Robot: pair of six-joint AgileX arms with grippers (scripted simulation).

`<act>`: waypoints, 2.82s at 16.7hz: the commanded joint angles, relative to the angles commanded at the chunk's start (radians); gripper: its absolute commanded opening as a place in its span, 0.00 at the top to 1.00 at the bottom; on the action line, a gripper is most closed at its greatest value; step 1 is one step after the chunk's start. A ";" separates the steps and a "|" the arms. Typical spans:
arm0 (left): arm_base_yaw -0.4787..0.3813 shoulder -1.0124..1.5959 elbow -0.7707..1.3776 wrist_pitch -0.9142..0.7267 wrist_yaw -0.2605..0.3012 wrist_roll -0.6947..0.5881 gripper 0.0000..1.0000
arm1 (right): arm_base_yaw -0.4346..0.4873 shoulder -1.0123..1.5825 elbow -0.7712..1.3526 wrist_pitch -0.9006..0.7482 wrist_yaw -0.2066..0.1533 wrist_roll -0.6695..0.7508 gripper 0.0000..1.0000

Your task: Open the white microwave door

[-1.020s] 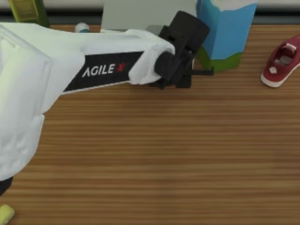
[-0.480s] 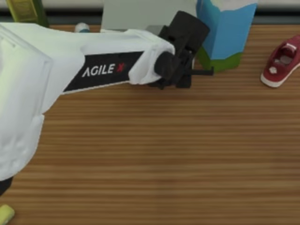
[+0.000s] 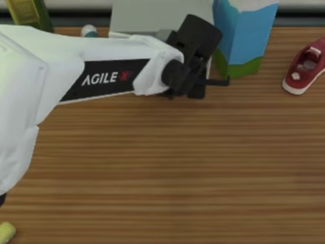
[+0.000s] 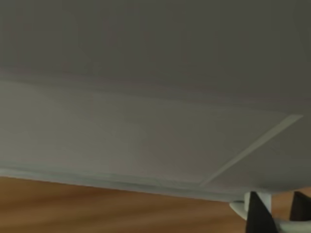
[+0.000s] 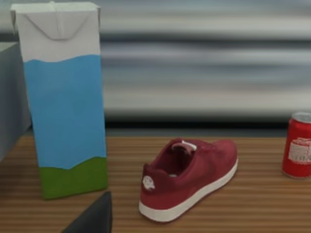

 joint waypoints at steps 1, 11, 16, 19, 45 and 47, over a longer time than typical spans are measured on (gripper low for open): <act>0.003 -0.010 -0.014 0.011 0.007 0.011 1.00 | 0.000 0.000 0.000 0.000 0.000 0.000 0.00; 0.004 -0.018 -0.024 0.018 0.013 0.019 1.00 | 0.000 0.000 0.000 0.000 0.000 0.000 0.00; 0.004 -0.018 -0.024 0.018 0.013 0.019 1.00 | 0.000 0.000 0.000 0.000 0.000 0.000 0.00; 0.004 -0.018 -0.024 0.018 0.013 0.019 1.00 | 0.000 0.000 0.000 0.000 0.000 0.000 0.00; 0.015 -0.070 -0.110 0.072 0.063 0.087 1.00 | 0.000 0.000 0.000 0.000 0.000 0.000 0.00; 0.015 -0.070 -0.110 0.072 0.063 0.087 1.00 | 0.000 0.000 0.000 0.000 0.000 0.000 0.00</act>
